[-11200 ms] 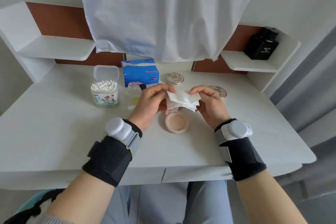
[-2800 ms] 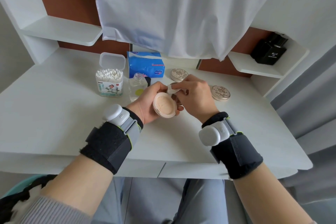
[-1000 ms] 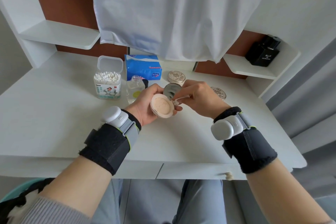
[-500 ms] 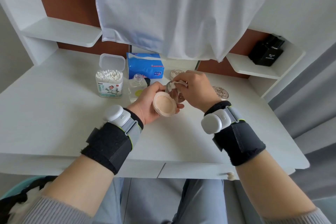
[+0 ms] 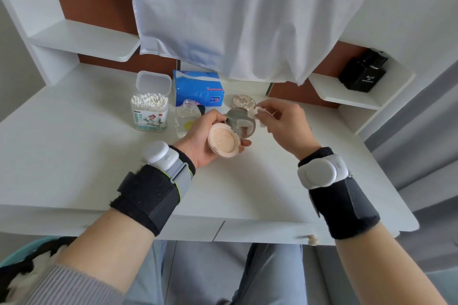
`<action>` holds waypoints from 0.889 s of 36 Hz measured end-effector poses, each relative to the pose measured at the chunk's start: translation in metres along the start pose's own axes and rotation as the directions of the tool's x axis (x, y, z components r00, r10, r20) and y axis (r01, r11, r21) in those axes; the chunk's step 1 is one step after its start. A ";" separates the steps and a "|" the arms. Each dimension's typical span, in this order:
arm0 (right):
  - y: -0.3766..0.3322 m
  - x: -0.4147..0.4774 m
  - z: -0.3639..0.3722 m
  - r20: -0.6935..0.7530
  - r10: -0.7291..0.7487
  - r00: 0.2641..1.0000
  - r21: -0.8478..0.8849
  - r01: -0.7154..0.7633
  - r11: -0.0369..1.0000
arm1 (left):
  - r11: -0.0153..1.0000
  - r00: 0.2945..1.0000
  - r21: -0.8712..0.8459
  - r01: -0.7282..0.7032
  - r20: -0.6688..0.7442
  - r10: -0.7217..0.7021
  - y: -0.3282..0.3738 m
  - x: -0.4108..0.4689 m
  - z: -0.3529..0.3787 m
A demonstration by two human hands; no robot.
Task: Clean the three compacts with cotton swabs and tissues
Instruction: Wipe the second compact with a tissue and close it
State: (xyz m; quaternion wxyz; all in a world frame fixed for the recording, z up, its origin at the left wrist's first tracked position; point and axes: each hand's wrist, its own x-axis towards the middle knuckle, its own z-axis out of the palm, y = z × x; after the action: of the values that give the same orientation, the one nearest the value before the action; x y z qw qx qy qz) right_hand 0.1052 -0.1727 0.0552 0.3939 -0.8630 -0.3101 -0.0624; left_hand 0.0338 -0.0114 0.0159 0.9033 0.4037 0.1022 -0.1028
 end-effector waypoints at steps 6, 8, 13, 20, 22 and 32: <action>0.000 -0.003 0.011 0.085 -0.124 0.989 -0.185 0.138 0.973 | 1.000 1.000 0.006 0.019 0.007 -0.019 -0.002 0.003 -0.002; -0.001 -0.002 0.018 0.131 -0.164 0.978 -0.196 0.187 0.962 | 0.999 1.000 0.040 0.011 0.006 -0.011 -0.002 0.002 -0.002; -0.003 -0.001 0.019 0.194 -0.279 0.940 -0.245 0.322 0.915 | 0.999 0.999 0.045 -0.027 -0.023 0.028 -0.002 0.003 -0.003; 0.008 0.005 0.003 0.284 -0.363 0.888 -0.401 0.453 0.796 | 0.999 0.998 0.042 -0.022 -0.057 0.024 -0.003 0.004 -0.003; 0.009 0.006 0.001 0.240 -0.389 0.889 -0.467 0.457 0.757 | 0.999 0.998 0.042 -0.021 -0.064 0.023 -0.003 0.004 -0.003; 0.005 -0.003 0.011 0.145 -0.391 0.909 -0.470 0.411 0.781 | 0.997 0.992 0.047 -0.060 -0.106 0.065 -0.004 0.004 -0.003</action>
State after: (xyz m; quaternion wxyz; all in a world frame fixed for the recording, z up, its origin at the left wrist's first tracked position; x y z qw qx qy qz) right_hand 0.1045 -0.1687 0.0435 0.1338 -0.8494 -0.4679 -0.2042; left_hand 0.0366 -0.0117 0.0101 0.8903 0.4313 0.1356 -0.0550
